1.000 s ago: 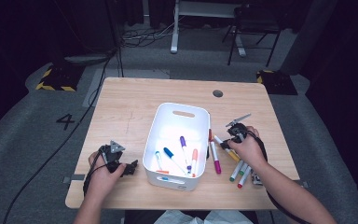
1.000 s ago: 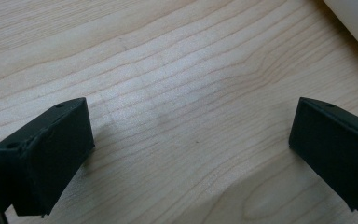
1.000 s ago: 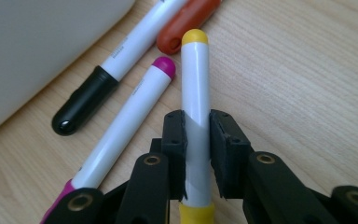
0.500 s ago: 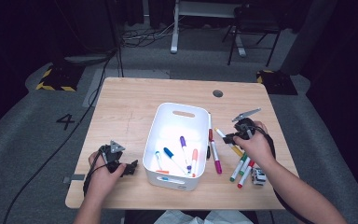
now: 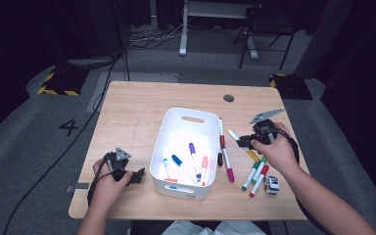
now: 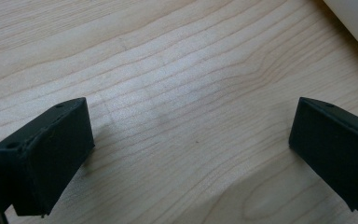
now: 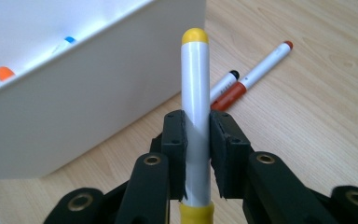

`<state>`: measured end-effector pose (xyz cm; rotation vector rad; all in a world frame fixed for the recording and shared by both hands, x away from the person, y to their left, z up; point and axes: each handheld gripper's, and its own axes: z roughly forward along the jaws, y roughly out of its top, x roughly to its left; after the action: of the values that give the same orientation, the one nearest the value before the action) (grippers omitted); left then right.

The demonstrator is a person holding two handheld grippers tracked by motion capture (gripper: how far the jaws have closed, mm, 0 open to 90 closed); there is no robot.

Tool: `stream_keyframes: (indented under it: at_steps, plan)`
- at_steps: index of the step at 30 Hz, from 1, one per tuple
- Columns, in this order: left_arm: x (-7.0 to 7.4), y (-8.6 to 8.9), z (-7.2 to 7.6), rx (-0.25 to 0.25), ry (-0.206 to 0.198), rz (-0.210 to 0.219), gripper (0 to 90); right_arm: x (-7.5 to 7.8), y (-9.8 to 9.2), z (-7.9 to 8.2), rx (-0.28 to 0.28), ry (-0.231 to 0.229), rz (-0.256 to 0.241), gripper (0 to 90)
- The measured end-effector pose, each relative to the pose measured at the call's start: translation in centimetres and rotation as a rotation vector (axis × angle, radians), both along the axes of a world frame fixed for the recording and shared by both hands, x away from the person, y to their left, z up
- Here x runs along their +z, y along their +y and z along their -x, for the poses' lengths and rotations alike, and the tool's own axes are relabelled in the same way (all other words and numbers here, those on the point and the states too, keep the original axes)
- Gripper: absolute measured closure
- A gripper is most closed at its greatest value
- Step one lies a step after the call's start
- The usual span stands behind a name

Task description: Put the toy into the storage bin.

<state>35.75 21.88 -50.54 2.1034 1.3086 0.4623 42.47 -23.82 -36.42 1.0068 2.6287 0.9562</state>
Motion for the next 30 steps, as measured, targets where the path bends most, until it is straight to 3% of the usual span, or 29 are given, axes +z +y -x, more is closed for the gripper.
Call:
stream_keyframes:
  at_steps: [10, 16, 30]
  plan:
    - [0.0, 0.0, 0.0, 0.002, -0.002, 0.001, 0.1, 2.9, 1.1, 1.2, 0.074, -0.052, -0.014, 76.5]
    - [0.0, 0.0, 0.0, 0.002, -0.003, -0.002, 0.1, 4.4, 2.0, 1.4, 0.089, -0.058, -0.032, 76.4]
    - [0.0, 0.0, 0.0, 0.001, 0.000, 0.000, 0.1, 5.5, 6.3, 1.0, 0.150, -0.075, -0.034, 76.4]
